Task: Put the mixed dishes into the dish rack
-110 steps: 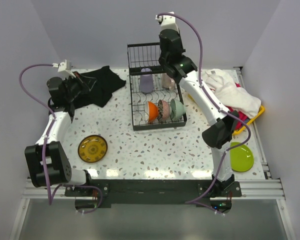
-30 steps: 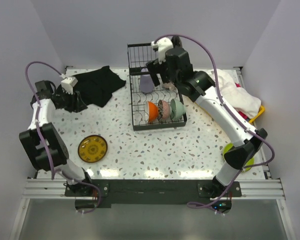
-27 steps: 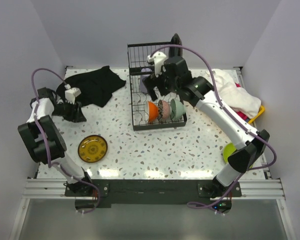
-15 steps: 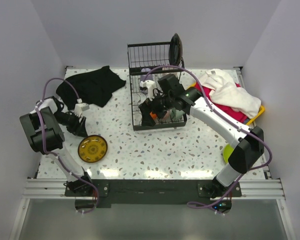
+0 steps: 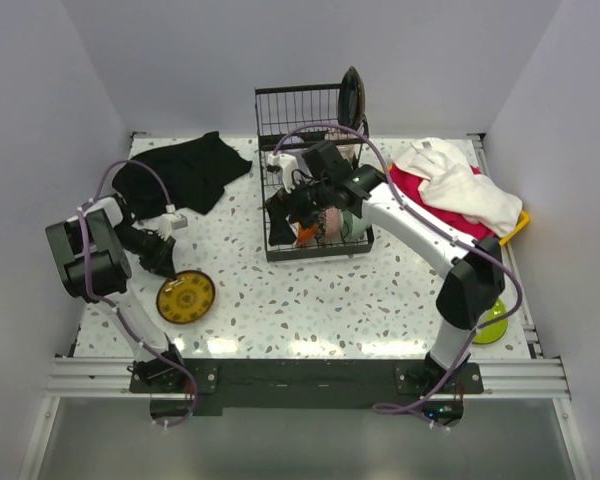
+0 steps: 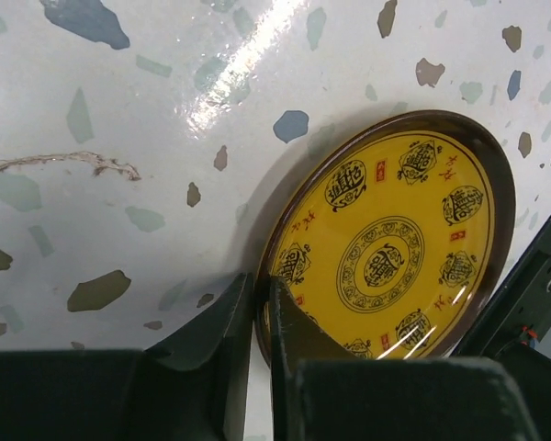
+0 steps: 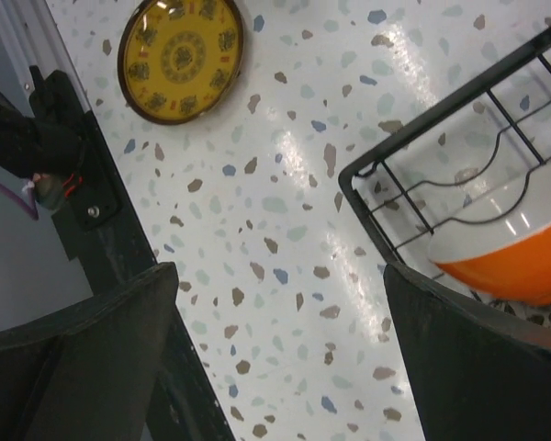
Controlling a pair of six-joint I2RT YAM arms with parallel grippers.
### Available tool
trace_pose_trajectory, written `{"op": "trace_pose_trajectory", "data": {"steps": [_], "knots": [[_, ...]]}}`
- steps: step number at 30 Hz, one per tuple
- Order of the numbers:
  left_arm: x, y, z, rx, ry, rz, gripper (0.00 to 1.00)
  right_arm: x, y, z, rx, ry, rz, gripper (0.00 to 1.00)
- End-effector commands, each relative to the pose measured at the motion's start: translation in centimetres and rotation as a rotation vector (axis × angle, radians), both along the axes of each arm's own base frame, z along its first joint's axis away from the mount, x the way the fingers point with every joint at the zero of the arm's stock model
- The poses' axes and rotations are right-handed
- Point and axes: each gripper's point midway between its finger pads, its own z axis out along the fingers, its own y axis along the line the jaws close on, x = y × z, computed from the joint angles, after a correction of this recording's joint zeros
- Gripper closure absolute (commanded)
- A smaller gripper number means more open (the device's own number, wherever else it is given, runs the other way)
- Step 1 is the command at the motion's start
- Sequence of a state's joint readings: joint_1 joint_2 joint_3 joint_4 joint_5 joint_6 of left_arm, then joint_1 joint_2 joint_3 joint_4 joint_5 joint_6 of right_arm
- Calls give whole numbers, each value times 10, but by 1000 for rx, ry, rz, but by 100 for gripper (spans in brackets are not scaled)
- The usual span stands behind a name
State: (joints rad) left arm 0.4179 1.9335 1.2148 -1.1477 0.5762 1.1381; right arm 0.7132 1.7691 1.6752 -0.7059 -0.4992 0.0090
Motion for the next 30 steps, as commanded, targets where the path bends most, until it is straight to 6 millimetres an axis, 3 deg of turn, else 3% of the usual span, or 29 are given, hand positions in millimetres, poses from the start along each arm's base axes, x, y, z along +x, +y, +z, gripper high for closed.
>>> {"op": "trace_pose_trajectory", "data": {"steps": [1, 5, 14, 19, 24, 30], "knots": [[-1, -9, 6, -31, -36, -56, 85, 11, 30, 12, 88, 41, 23, 1], [-7, -23, 16, -77, -37, -68, 99, 10, 51, -9, 89, 106, 73, 1], [11, -50, 89, -195, -302, -96, 100, -22, 95, -25, 105, 101, 250, 2], [14, -63, 120, -218, -403, -85, 100, -33, 117, -35, 114, 134, 277, 12], [13, -74, 132, -255, -434, -81, 100, -34, 133, -43, 91, 100, 269, 12], [12, -82, 139, -296, -452, -71, 100, -21, 139, -60, 63, 88, 223, 12]]}}
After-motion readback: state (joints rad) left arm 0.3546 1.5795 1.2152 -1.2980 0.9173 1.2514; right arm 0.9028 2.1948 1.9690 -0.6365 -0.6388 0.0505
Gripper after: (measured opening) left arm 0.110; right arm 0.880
